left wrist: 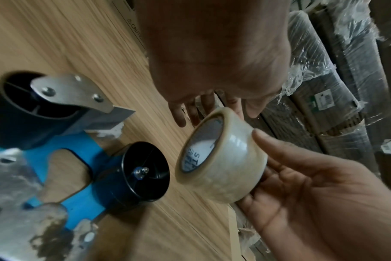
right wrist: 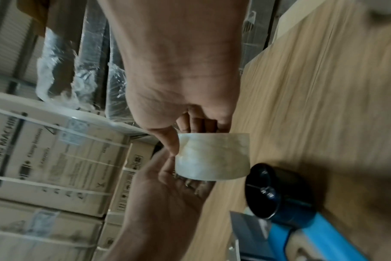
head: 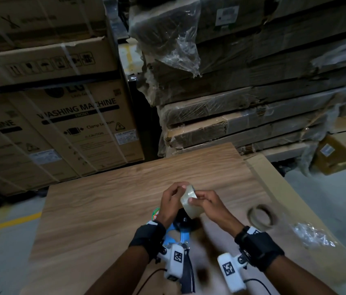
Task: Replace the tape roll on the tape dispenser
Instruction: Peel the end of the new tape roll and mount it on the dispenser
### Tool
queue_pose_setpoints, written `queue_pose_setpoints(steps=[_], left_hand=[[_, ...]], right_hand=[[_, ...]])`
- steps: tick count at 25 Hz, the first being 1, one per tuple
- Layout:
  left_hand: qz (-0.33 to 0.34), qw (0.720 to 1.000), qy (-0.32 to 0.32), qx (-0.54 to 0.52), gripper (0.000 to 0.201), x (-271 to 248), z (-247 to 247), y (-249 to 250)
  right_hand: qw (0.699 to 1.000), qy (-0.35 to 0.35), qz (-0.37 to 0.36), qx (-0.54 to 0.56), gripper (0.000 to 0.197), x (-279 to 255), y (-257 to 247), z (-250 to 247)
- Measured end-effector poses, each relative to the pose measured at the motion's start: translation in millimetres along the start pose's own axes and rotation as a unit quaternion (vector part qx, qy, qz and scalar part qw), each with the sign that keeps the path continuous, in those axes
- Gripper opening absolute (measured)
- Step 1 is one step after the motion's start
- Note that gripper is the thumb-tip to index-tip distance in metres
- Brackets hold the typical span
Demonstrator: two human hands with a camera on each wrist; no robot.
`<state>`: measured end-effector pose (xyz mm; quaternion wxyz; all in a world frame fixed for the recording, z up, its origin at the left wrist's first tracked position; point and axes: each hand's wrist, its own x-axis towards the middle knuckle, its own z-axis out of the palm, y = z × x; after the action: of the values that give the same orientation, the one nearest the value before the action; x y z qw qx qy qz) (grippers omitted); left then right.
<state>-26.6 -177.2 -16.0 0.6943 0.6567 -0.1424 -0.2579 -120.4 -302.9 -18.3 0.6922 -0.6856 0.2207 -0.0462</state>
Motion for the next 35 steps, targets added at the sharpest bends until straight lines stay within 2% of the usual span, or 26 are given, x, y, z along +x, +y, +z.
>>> queue_pose_setpoints(steps=[3,6,9,11,12,15,17,19,22,26,28,30,32,35], left_hand=[[-0.015,0.999,0.005,-0.031,0.035,-12.9,-17.2,6.6],[-0.057,0.997,-0.002,-0.050,0.030,-25.4,-33.7,15.2],[-0.104,0.992,-0.030,-0.068,0.031,-37.4,-50.4,21.9],[-0.121,0.989,-0.059,-0.066,0.026,-45.4,-58.6,26.9],[-0.116,0.989,-0.077,-0.057,0.031,-50.4,-62.0,28.2],[-0.038,0.990,-0.134,0.038,0.074,-60.8,-70.0,27.6],[0.030,0.979,-0.159,0.123,0.091,-63.3,-72.5,23.8],[0.077,0.967,-0.161,0.179,0.098,-61.9,-75.7,22.4],[0.073,0.974,-0.147,0.155,0.090,-59.1,-78.4,22.6],[0.004,0.992,-0.123,0.039,0.065,-58.7,-74.8,22.3],[-0.043,0.992,-0.117,0.012,0.053,-60.7,-71.1,26.8],[-0.065,0.990,-0.127,0.014,0.052,-62.8,-68.5,33.1],[-0.046,0.988,-0.142,0.025,0.051,-63.1,-67.5,35.4],[0.029,0.985,-0.168,0.039,0.053,-63.0,-69.7,34.7]], right_hand=[[0.999,-0.032,-0.019,0.035,0.022,-9.8,-13.4,15.7],[0.998,-0.041,-0.030,0.030,0.019,-17.6,-23.1,32.6],[0.998,-0.024,-0.041,0.027,0.018,-26.5,-34.2,48.9],[0.998,0.014,-0.049,0.031,0.021,-28.4,-38.1,55.5],[0.997,0.043,-0.046,0.044,0.024,-29.2,-39.6,58.5],[0.990,0.116,-0.016,0.080,0.037,-27.4,-41.4,63.0],[0.993,0.093,-0.018,0.067,0.027,-28.7,-45.5,64.3],[0.995,0.065,-0.015,0.075,0.021,-30.9,-49.8,65.0],[0.994,0.062,0.002,0.095,0.018,-34.4,-57.4,64.2],[0.998,0.032,-0.002,0.051,0.018,-33.5,-58.5,59.7],[0.999,0.018,0.007,0.042,0.027,-33.3,-60.0,58.1],[0.997,0.030,0.018,0.063,0.025,-32.4,-60.7,58.0],[0.994,0.065,0.020,0.085,0.018,-32.3,-60.8,58.5],[0.987,0.105,0.014,0.124,0.015,-32.6,-57.2,59.1]])
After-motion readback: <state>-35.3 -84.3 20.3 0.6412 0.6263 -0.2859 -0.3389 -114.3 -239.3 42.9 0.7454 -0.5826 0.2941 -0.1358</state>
